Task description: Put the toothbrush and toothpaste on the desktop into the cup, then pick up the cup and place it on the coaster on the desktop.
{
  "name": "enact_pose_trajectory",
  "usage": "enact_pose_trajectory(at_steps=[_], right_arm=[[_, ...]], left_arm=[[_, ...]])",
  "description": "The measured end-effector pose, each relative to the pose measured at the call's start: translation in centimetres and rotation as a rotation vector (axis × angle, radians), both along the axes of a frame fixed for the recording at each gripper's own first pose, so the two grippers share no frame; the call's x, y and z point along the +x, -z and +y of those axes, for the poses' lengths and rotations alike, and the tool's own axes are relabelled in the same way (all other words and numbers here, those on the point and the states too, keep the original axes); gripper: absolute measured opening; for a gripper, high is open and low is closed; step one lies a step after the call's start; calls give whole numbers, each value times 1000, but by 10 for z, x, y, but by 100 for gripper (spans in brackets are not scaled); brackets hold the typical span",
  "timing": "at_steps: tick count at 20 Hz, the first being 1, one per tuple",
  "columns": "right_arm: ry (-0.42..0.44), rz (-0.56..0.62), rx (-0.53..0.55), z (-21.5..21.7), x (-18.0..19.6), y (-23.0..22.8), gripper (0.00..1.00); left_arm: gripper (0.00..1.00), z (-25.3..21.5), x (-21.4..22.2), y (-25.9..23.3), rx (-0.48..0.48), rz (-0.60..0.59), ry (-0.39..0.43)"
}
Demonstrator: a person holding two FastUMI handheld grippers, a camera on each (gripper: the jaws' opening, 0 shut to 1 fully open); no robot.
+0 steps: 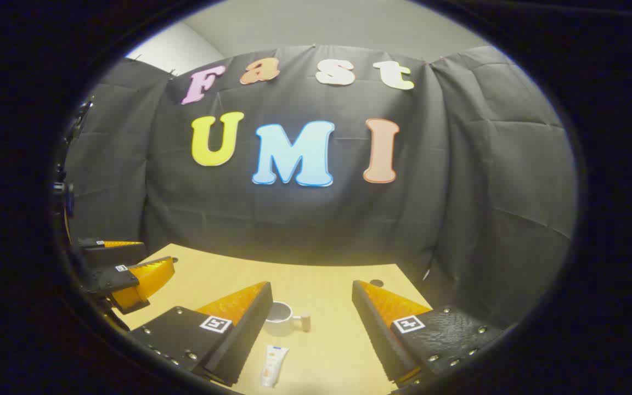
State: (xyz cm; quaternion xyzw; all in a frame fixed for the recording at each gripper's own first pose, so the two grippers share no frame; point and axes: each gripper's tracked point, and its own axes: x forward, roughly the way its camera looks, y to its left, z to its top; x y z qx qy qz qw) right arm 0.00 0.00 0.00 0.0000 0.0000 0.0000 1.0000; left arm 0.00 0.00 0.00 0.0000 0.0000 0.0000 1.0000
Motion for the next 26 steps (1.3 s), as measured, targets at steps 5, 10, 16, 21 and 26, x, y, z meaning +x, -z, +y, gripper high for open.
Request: enact_pose_trajectory(at_steps=[5, 10, 16, 21, 26], right_arm=[[-22, -19, -1, 4, 10, -8, 91], [13, 9, 53, 3, 7, 2, 91], [19, 41, 62, 3, 8, 5, 91], [-15, 155, 66, 16, 19, 36, 91], [-79, 362, 46, 36, 18, 91, 91]], left_arm=[[93, 9, 1, -6, -2, -19, -14], [92, 15, 10, -5, 12, -14, -19], [93, 26, 19, 7, 9, 23, -32], [93, 30, 31, 51, -4, 152, -32], [93, 28, 30, 114, -12, 314, -10]])
